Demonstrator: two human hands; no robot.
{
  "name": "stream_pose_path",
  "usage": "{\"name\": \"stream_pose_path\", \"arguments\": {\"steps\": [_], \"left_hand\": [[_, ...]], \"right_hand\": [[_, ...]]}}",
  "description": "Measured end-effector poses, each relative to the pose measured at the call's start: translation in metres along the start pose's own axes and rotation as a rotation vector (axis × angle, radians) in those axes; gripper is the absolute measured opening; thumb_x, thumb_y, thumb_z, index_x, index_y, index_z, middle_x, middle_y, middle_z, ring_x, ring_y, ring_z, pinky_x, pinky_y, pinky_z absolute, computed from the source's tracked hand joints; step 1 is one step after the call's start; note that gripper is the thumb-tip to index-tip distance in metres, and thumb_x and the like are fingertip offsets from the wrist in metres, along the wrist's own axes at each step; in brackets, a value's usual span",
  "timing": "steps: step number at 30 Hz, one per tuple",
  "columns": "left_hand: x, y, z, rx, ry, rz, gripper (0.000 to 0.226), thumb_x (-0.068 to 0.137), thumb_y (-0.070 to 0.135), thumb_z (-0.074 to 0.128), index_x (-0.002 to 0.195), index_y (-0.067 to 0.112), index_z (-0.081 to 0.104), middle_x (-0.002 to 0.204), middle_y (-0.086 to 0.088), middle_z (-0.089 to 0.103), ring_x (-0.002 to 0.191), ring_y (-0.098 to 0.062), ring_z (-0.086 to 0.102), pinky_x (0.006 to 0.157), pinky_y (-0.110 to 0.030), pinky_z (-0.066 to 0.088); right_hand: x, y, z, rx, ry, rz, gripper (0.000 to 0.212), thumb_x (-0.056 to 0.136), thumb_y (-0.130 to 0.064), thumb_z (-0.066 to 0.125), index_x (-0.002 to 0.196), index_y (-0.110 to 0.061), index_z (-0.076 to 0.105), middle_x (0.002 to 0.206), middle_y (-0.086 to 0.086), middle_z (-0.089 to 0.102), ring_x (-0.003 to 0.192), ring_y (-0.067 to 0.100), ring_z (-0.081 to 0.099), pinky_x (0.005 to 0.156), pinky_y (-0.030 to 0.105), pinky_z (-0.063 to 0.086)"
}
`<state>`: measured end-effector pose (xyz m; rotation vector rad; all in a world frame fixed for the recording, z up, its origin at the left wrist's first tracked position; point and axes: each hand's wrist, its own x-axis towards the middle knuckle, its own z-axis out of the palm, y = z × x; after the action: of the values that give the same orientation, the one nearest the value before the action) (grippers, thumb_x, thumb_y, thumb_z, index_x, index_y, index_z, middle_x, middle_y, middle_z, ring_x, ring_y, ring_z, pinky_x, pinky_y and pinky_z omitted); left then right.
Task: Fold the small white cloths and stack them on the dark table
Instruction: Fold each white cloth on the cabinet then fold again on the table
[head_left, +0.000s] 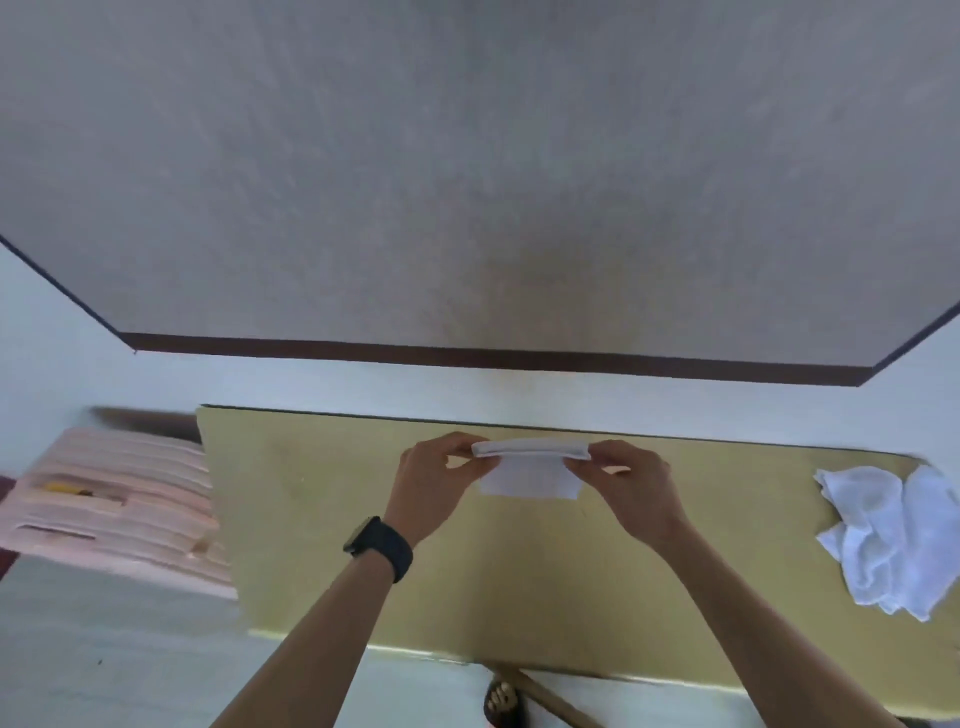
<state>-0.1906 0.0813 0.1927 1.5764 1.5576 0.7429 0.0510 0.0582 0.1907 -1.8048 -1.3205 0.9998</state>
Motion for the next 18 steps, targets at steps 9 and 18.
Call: {"name": "stream_pose_path", "arguments": {"steps": [9, 18], "left_hand": [[-0.151, 0.059, -0.084, -0.304, 0.322, 0.091, 0.019, 0.084, 0.030, 0.077, 0.096, 0.015, 0.079, 0.096, 0.003, 0.077, 0.095, -0.015, 0.072, 0.086, -0.030, 0.055], [-0.392, 0.054, -0.143, -0.369, 0.781, 0.002, 0.015, 0.091, 0.024, 0.071, 0.098, 0.012, 0.076, 0.099, 0.002, 0.076, 0.095, -0.011, 0.070, 0.078, -0.016, 0.049]], "right_hand": [[-0.099, -0.097, -0.005, 0.129, -0.231, -0.429, 0.004, 0.087, -0.027, 0.074, 0.091, -0.028, 0.073, 0.078, -0.014, 0.071, 0.073, 0.000, 0.065, 0.066, 0.008, 0.045], [-0.258, -0.166, 0.062, 0.243, -0.589, -0.643, 0.007, 0.086, -0.026, 0.075, 0.081, -0.025, 0.070, 0.073, -0.020, 0.069, 0.069, -0.005, 0.062, 0.064, 0.005, 0.042]]}}
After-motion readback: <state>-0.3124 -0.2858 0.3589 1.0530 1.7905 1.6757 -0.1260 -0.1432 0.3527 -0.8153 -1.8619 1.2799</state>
